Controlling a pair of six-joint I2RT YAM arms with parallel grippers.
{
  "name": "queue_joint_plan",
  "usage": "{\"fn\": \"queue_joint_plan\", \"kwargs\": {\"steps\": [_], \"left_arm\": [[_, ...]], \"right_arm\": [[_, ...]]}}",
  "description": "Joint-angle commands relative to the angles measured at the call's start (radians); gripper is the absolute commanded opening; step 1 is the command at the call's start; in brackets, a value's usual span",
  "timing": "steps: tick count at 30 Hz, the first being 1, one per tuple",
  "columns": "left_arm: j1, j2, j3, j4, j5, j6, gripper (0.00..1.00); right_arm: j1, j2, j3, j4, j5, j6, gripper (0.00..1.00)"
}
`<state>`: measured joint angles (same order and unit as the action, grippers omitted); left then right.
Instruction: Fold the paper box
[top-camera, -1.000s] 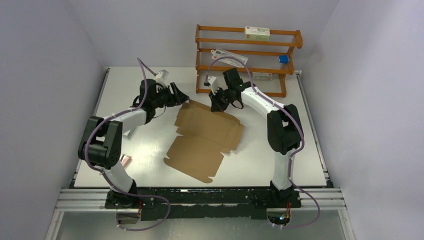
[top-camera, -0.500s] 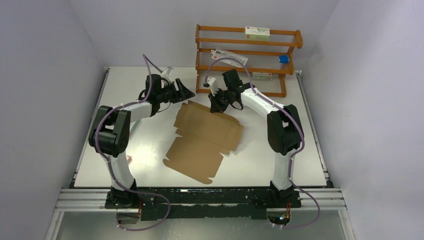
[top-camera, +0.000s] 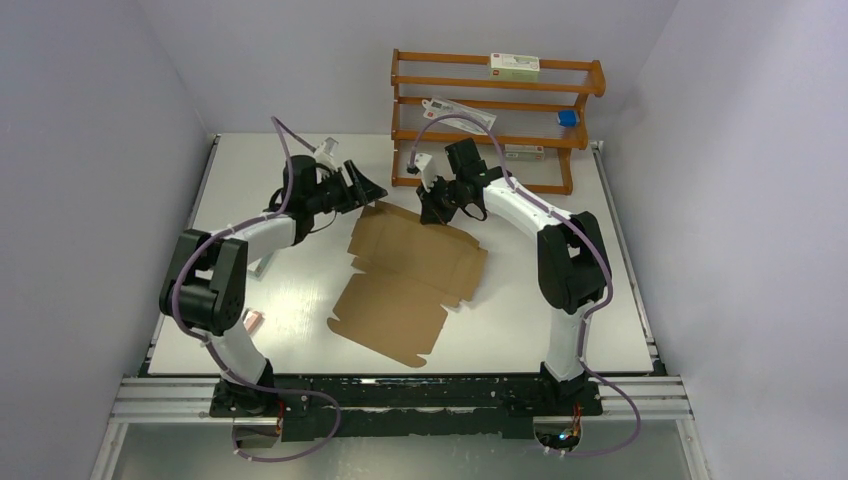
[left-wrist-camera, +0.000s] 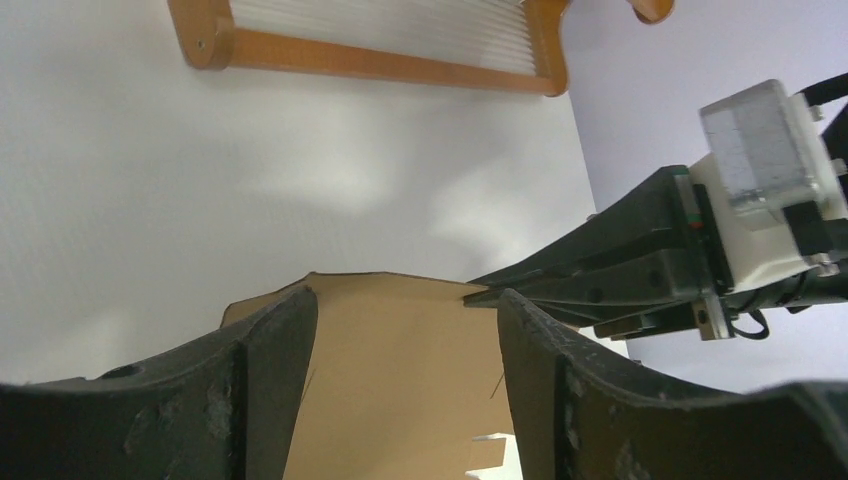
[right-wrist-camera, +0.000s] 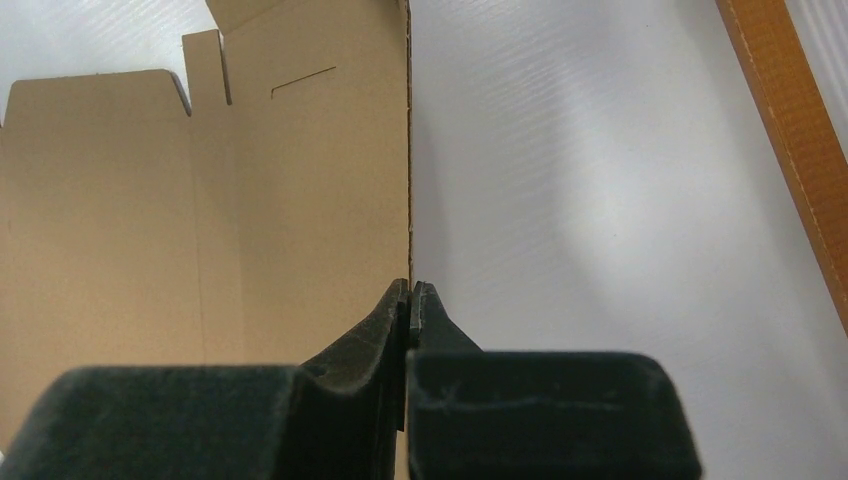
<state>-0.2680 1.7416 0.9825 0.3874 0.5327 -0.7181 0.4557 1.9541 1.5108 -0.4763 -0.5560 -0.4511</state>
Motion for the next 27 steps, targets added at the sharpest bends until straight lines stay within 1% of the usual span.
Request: {"fn": "queue_joint_plan", "kwargs": {"steps": [1, 3, 9, 12, 17, 21, 27], "left_arm": [[-0.017, -0.011, -0.013, -0.01, -0.02, 0.013, 0.71], [-0.017, 0.018, 0.001, -0.005, -0.017, 0.015, 0.71], [-0.017, 0.089, 0.109, -0.043, -0.01, 0.055, 0.72], [-0.017, 0.115, 0.129, -0.037, 0.017, 0.052, 0.71], [-0.017, 0.132, 0.125, -0.03, 0.02, 0.06, 0.71], [-0.024, 0.129, 0.123, -0.029, 0.05, 0.058, 0.66], [-0.05, 0.073, 0.081, -0.034, 0.058, 0.07, 0.59]], "right_arm": [[0.006, -0.041, -0.013, 0.033, -0.002, 0.0, 0.0], [0.009, -0.041, -0.012, 0.03, -0.008, -0.004, 0.0], [0.012, -0.045, -0.02, 0.025, -0.007, -0.009, 0.0], [0.012, -0.052, -0.026, 0.032, -0.005, -0.008, 0.0], [0.012, -0.051, -0.025, 0.034, -0.015, -0.005, 0.0], [0.012, -0.053, -0.024, 0.036, -0.005, -0.001, 0.0], [0.015, -0.051, -0.027, 0.053, 0.025, 0.016, 0.0]]}}
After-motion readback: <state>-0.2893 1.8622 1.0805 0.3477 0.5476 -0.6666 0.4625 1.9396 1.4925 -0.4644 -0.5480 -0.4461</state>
